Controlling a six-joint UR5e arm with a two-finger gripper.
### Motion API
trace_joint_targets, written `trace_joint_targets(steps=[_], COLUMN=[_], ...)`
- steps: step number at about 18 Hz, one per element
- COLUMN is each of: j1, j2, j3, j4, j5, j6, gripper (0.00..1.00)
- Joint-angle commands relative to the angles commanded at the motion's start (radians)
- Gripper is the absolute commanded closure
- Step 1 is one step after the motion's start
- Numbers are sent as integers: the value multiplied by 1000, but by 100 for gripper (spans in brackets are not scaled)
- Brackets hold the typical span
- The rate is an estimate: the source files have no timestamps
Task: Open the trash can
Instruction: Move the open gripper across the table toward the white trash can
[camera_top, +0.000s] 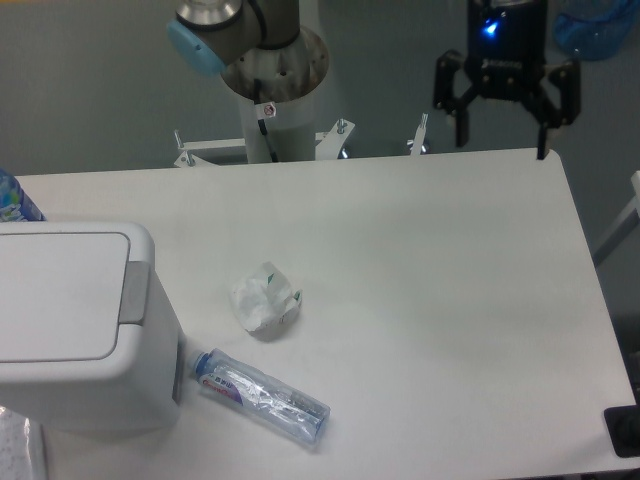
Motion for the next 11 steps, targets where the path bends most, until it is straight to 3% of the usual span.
trace_joint_targets(steps=[6, 11], j1=[-68, -156], j2=[-15, -48], j3=[3, -2], j4=[32, 126], j5=[-2, 2], j6=[-208, -413], gripper=[0, 0])
